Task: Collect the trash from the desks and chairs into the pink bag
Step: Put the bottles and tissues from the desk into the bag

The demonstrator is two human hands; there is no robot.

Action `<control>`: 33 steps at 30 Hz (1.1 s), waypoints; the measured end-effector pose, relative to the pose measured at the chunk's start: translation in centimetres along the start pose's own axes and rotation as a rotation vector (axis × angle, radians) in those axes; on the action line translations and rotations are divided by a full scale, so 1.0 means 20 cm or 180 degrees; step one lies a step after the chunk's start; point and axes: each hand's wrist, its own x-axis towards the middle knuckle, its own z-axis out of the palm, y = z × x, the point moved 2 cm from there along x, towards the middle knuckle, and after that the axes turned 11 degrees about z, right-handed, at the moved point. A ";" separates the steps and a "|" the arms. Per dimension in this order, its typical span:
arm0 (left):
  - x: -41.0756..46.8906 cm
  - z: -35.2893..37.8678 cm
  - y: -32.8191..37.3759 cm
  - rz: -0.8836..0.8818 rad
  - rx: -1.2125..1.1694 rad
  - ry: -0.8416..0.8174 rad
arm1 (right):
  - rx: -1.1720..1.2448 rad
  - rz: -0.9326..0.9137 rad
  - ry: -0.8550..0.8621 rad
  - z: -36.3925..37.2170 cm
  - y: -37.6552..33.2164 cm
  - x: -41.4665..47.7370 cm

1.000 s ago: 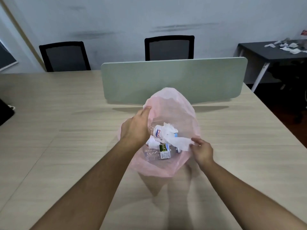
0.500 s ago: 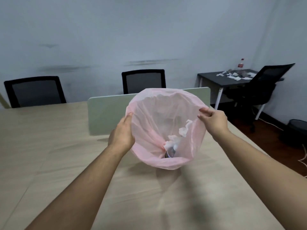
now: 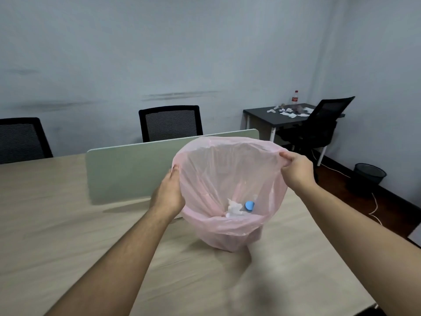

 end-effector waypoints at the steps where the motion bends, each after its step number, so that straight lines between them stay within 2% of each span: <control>1: 0.02 0.00 0.03 -0.0012 -0.0023 0.0051 | 0.0047 -0.0026 0.0005 -0.02 0.00 0.02; 6: 0.07 -0.02 0.15 -0.0069 -0.0089 0.0438 | 0.0268 -0.0267 -0.0095 -0.07 0.04 0.11; 9: 0.03 0.01 0.20 -0.0015 -0.0008 0.0494 | 0.0250 -0.0268 -0.0169 -0.06 0.13 0.12; 21: -0.40 0.44 0.30 0.0170 0.0693 -0.0678 | -0.0495 -0.0135 -0.0711 0.14 0.75 -0.10; 27: -0.44 0.44 0.39 0.0420 0.0989 -0.0842 | -0.0864 -0.0055 -0.0715 0.04 0.76 -0.20; 31: -0.48 0.38 0.43 0.0764 0.1178 -0.0798 | -0.1026 0.0091 -0.0745 -0.06 0.74 -0.31; 33: -0.51 0.35 0.43 0.0986 0.1296 -0.0546 | -0.1014 0.0131 -0.0664 -0.12 0.75 -0.37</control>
